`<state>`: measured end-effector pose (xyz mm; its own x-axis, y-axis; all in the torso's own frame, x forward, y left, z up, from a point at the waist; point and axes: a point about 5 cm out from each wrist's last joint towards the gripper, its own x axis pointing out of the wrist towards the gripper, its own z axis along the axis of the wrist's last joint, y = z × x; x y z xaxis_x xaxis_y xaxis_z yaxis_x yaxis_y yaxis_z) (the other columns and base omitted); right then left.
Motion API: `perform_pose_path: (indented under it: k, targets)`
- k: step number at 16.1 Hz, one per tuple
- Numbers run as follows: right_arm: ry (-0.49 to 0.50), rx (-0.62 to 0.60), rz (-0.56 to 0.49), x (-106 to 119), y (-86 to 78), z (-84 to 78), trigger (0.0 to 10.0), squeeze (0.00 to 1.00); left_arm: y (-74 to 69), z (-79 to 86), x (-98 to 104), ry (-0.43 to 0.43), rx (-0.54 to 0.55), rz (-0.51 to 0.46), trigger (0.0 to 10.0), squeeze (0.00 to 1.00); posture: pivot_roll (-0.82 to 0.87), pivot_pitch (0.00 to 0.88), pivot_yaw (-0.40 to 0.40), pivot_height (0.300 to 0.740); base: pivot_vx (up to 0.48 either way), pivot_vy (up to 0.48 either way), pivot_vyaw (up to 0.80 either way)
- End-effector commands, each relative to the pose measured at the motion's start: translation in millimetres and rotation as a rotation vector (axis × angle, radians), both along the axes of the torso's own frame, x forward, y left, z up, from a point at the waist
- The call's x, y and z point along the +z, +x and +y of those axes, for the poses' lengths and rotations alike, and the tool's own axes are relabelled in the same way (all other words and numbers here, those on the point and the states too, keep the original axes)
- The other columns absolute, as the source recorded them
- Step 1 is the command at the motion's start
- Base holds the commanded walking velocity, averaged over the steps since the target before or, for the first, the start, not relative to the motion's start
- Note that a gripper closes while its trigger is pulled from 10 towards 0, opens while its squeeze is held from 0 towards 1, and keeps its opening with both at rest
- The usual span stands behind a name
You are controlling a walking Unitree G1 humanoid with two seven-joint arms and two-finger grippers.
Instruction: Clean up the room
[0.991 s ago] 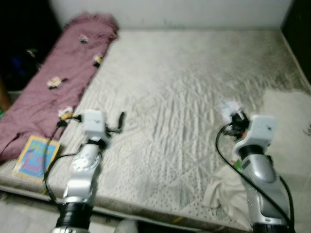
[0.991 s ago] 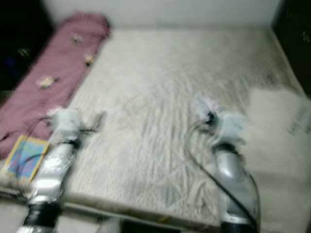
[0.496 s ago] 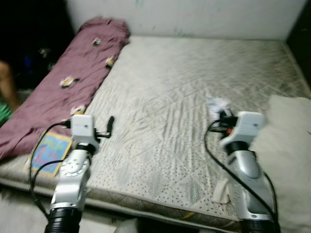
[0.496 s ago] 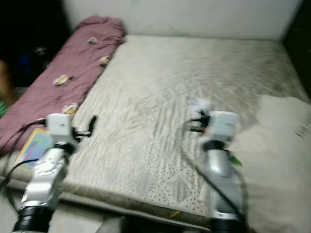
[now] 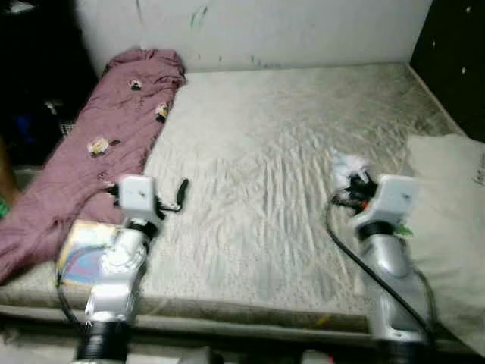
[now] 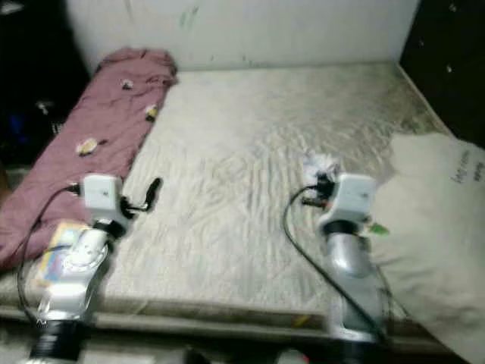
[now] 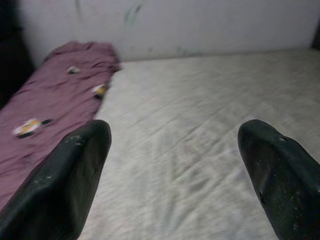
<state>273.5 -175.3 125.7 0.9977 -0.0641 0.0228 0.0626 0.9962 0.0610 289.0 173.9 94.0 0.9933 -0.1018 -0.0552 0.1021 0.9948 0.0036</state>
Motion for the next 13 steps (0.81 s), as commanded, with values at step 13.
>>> perform_pose_path:
  k: [13]
  targets:
    - [-0.009,0.030,0.003,-1.1,1.4,3.3,10.0,0.00,0.7,-2.6,1.6,-0.018,-0.011,-0.009,10.0,0.00,-0.08,0.000,0.109,0.740,0.000,0.475,-0.13]
